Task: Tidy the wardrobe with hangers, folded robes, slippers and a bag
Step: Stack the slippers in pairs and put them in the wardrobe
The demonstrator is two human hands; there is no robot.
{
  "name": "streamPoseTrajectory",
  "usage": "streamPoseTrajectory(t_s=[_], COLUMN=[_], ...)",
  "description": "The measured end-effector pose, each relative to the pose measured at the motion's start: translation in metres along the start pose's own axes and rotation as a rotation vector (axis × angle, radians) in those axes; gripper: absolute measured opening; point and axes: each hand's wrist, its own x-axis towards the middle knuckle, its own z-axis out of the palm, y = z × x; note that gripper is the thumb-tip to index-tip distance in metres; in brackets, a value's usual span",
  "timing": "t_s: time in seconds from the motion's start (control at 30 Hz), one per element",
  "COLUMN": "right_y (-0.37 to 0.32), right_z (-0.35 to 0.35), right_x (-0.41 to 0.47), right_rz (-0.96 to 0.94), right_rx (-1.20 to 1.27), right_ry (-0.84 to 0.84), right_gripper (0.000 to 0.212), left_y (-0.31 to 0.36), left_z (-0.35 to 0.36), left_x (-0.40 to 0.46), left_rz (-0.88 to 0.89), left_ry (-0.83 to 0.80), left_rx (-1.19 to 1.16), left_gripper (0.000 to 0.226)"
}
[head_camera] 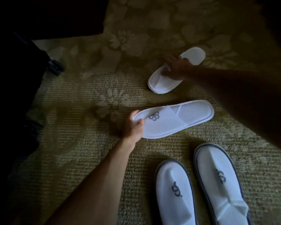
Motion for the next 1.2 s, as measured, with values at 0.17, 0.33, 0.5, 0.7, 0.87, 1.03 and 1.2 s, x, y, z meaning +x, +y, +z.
streamPoseTrajectory(t_s=[0.17,0.33,0.5,0.7,0.87,1.03,1.2], right_y=[0.012,0.036,0.066,0.125,0.151,0.143,0.109], right_z=[-0.003,0.011,0.001,-0.013,0.007,0.025,0.049], right_x=[0.003,-0.030,-0.087,-0.207,-0.328,-0.412,-0.453], right_rz=[0.029,0.292,0.318,0.452,0.673,0.724,0.723], right_rx=[-0.098,0.338,0.478,0.851,1.224,1.369,1.430], right_ry=[-0.050,0.003,0.163,0.360,0.424,0.308,0.264], right_gripper=[0.103,0.123,0.086,0.067,0.062,0.047,0.053], left_y=[0.003,0.002,0.000,0.026,0.100,0.136,0.107], left_z=[-0.003,-0.004,-0.004,-0.004,0.037,0.101,0.101], left_x=[0.000,-0.001,0.000,-0.002,-0.036,-0.103,-0.131], left_rz=[-0.029,-0.029,-0.098,-0.104,0.223,0.452,0.321], left_ry=[-0.028,-0.036,0.010,0.109,0.078,-0.357,-0.581], left_rx=[-0.023,-0.014,-0.067,-0.131,-0.135,0.149,0.255], left_gripper=[0.044,0.045,0.044,0.034,0.026,0.025,0.025])
